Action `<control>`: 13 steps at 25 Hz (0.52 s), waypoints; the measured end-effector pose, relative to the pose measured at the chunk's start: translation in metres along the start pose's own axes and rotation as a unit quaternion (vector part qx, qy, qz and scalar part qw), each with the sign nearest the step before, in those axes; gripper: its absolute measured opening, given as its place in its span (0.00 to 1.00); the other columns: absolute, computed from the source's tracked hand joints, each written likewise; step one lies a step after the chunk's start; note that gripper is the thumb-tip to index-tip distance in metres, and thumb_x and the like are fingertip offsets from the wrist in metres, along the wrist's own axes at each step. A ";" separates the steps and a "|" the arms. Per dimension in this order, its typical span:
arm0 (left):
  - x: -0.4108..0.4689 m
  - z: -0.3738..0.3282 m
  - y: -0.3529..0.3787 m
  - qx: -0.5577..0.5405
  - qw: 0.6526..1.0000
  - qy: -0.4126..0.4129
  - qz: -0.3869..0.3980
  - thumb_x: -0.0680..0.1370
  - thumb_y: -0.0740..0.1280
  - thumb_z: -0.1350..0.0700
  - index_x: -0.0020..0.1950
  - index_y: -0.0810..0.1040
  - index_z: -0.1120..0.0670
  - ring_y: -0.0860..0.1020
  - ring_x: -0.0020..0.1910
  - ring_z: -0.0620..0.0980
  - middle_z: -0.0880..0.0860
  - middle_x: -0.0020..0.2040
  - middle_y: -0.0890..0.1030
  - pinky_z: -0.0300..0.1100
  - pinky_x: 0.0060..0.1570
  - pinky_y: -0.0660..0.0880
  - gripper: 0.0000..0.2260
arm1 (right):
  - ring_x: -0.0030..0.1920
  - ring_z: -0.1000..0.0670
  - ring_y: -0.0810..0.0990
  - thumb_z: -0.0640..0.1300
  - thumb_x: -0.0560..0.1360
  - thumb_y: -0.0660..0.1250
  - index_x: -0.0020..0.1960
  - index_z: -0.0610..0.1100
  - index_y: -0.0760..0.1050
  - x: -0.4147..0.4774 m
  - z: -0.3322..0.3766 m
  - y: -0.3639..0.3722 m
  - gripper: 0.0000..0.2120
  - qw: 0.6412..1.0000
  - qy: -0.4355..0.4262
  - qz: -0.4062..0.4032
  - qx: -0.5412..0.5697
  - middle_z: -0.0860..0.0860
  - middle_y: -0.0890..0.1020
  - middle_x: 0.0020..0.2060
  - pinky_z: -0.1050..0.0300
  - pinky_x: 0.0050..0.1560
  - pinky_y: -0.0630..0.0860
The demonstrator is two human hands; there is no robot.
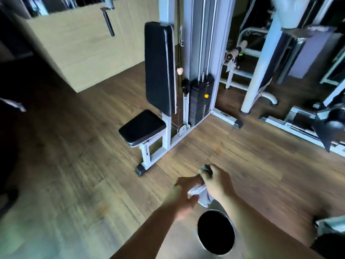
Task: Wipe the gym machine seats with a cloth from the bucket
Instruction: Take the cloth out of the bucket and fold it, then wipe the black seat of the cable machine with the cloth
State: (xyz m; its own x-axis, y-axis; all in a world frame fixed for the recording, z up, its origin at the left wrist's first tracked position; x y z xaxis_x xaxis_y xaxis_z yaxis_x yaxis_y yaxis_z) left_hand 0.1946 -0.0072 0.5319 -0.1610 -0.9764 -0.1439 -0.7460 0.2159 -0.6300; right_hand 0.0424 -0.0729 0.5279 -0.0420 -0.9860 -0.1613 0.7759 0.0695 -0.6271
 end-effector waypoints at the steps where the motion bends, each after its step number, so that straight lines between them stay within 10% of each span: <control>1: -0.010 0.010 -0.018 0.016 0.999 -0.027 -0.015 0.77 0.69 0.54 0.74 0.70 0.38 0.71 0.66 0.40 0.43 0.66 0.72 0.31 0.67 0.66 0.26 | 0.46 0.41 0.82 0.50 0.76 0.69 0.44 0.44 0.77 0.000 0.012 0.003 0.09 0.999 -0.029 0.019 -0.026 0.46 0.85 0.41 0.56 0.40 0.68; 13: -0.191 0.198 -0.272 0.241 0.915 -0.267 -0.184 0.76 0.69 0.43 0.75 0.68 0.44 0.64 0.72 0.52 0.48 0.72 0.71 0.48 0.67 0.71 0.28 | 0.31 0.49 0.66 0.51 0.73 0.71 0.35 0.42 0.64 -0.061 0.279 0.223 0.20 0.912 -0.319 0.233 -0.112 0.52 0.66 0.27 0.53 0.32 0.60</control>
State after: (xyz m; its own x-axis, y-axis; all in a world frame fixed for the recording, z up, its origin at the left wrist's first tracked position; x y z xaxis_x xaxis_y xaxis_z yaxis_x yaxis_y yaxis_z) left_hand 0.5567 0.1214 0.5796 0.4783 -0.8691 -0.1261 -0.2943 -0.0234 -0.9554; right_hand 0.3935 -0.0396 0.6099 0.6904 -0.7231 -0.0191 0.4636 0.4626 -0.7557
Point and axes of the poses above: each hand's wrist, its own x-axis towards the middle knuckle, its own y-axis out of the palm, z = x × y, the point moved 4 cm from there along x, towards the middle knuckle
